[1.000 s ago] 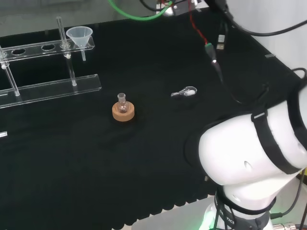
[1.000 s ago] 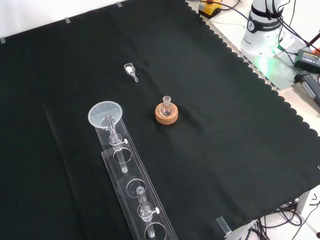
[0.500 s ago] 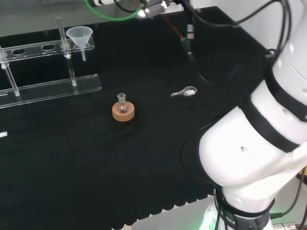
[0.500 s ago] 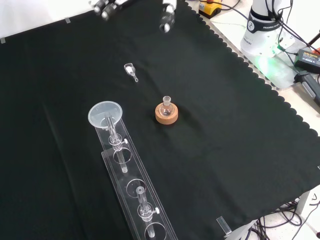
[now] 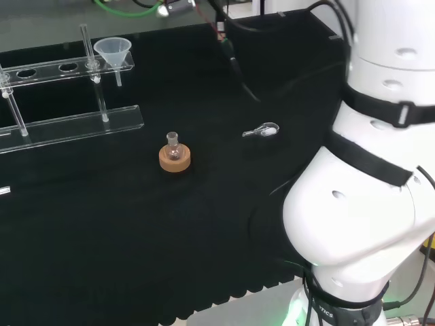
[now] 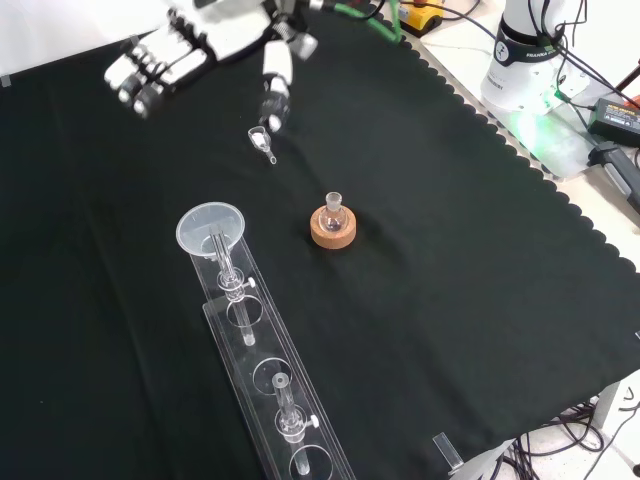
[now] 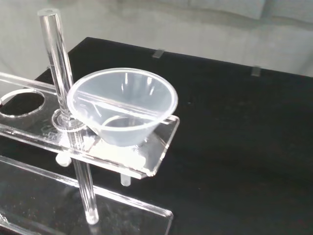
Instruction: Pick up the funnel from the transparent funnel stand.
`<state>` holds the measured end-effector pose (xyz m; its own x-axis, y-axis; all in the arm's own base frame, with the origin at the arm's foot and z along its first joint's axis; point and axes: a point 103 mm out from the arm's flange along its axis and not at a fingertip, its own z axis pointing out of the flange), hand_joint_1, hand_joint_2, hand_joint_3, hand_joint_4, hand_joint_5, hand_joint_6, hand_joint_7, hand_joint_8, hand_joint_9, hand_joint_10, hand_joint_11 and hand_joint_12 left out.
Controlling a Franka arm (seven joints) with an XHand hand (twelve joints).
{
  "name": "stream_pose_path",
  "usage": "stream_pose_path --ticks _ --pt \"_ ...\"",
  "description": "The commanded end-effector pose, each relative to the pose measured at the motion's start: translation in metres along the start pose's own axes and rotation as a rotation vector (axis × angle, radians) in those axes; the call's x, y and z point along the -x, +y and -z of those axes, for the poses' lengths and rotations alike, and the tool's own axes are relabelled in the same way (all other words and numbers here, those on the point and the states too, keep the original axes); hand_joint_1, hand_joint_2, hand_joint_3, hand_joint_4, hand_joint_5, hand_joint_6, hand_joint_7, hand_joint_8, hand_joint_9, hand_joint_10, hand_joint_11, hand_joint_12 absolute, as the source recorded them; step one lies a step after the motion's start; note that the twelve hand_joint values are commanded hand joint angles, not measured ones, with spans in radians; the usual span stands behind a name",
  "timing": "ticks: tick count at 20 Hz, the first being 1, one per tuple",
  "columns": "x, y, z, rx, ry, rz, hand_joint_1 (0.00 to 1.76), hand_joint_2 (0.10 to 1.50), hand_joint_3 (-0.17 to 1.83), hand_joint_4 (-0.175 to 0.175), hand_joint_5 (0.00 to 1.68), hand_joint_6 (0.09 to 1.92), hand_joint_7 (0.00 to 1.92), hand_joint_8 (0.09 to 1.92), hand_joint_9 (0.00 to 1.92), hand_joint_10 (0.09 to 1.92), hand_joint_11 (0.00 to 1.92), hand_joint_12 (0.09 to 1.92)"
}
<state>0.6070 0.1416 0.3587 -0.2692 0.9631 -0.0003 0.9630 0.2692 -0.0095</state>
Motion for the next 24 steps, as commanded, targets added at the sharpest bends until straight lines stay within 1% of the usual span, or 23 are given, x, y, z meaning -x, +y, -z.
stream_pose_path --ticks 1,7,8,10,13,18,21,24 --pt "-0.014 0.021 -0.031 -0.028 0.039 0.073 0.0 0.79 0.11 0.104 0.0 0.09 0.0 0.09 0.0 0.09 0.02 0.09" --pt "-0.018 0.02 -0.051 -0.05 0.06 0.088 0.0 0.8 0.11 0.099 0.0 0.09 0.0 0.09 0.0 0.09 0.03 0.09" --pt "-0.019 0.021 -0.059 -0.058 0.07 0.086 0.0 0.8 0.11 0.099 0.0 0.09 0.0 0.09 0.0 0.09 0.03 0.09" --pt "-0.027 0.027 -0.081 -0.096 0.079 0.095 0.0 0.8 0.11 0.098 0.0 0.09 0.0 0.09 0.0 0.09 0.04 0.09" --pt "-0.033 0.035 -0.098 -0.127 0.083 0.108 0.0 0.8 0.11 0.098 0.0 0.09 0.0 0.09 0.0 0.09 0.04 0.09" --pt "-0.036 0.045 -0.119 -0.168 0.101 0.116 0.0 0.8 0.11 0.097 0.0 0.09 0.0 0.09 0.0 0.09 0.04 0.09" --pt "-0.035 0.047 -0.128 -0.187 0.105 0.119 0.0 0.81 0.08 0.098 0.0 0.09 0.0 0.09 0.0 0.09 0.01 0.25" --pt "-0.032 0.048 -0.133 -0.198 0.113 0.114 0.0 0.82 0.07 0.097 0.0 0.09 0.0 0.09 0.0 0.09 0.0 0.37"
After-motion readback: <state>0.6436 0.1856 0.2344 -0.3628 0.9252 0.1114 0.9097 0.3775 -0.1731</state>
